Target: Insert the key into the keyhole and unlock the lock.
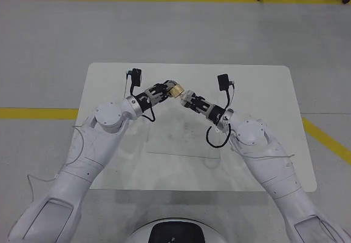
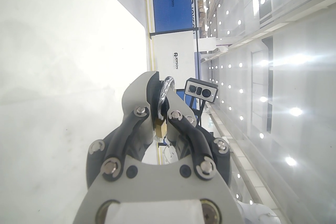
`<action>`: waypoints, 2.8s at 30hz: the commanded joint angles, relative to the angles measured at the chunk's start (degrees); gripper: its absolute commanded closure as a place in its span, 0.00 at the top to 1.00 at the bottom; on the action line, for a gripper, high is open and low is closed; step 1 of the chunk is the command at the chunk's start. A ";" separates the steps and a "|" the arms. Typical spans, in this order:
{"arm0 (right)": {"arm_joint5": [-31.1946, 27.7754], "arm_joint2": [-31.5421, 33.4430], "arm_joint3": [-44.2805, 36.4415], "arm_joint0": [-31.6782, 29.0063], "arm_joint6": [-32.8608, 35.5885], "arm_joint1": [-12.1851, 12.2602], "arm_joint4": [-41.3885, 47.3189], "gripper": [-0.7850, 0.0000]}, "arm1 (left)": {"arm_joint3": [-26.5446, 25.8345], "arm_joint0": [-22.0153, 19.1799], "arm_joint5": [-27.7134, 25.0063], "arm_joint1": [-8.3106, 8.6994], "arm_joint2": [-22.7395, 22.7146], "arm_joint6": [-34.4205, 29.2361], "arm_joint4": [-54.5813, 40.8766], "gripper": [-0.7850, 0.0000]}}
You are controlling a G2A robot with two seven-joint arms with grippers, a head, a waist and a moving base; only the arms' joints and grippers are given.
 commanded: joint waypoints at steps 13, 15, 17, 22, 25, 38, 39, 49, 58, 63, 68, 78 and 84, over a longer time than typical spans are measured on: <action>-0.23 0.80 0.74 0.00 -0.17 -0.03 1.34 1.00 | 1.47 -0.29 0.64 0.01 -1.39 -1.21 -2.95 0.00; -0.23 0.80 0.74 0.00 -0.17 -0.03 1.34 1.00 | 0.69 0.69 1.87 -0.12 -2.28 -1.98 -7.36 0.00; -0.35 0.83 0.51 -0.16 -0.28 -0.04 1.55 1.00 | 1.31 1.24 4.18 -0.37 -4.02 -4.93 -15.95 0.00; -3.40 4.71 -3.13 -3.20 1.04 0.72 3.06 1.00 | 5.84 0.44 13.24 -1.21 -5.47 -10.48 -30.39 0.00; -6.82 7.32 -7.16 -5.58 1.06 1.30 2.09 1.00 | 7.82 -0.90 17.01 -1.85 -3.46 -11.15 -31.34 0.00; -10.11 9.85 -11.19 -7.40 0.04 1.90 -2.45 1.00 | 10.70 -2.97 17.94 -2.75 -0.78 -12.04 -30.36 0.00; -10.11 9.85 -11.19 -7.40 0.04 1.90 -2.45 1.00 | 10.70 -2.97 17.94 -2.75 -0.78 -12.04 -30.36 0.00; -9.93 8.73 -25.16 -9.64 -1.33 4.25 -62.84 1.00 | 3.71 0.02 20.04 -1.43 -2.38 -6.74 -23.86 0.00; -11.42 5.26 -27.77 -9.00 -4.66 5.08 -94.23 0.64 | -1.91 1.19 28.59 -0.39 -2.97 -5.72 -20.14 0.00; -11.20 1.91 -29.59 -10.22 -8.44 5.15 -105.82 0.45 | -4.03 2.23 31.33 -0.03 -3.22 -5.07 -19.45 0.00; -13.36 -0.08 -30.21 -9.88 -9.14 5.02 -110.17 0.36 | -4.91 2.87 31.53 0.09 -2.73 -4.36 -18.36 0.00; -16.64 -3.24 -30.20 -8.65 -6.40 4.57 -118.00 0.36 | -6.39 3.29 30.67 0.57 -2.19 -3.63 -14.33 0.00; -17.40 -4.48 -29.50 -7.75 -5.51 4.10 -119.71 0.19 | -7.08 3.52 30.42 0.69 -1.84 -3.64 -13.39 0.00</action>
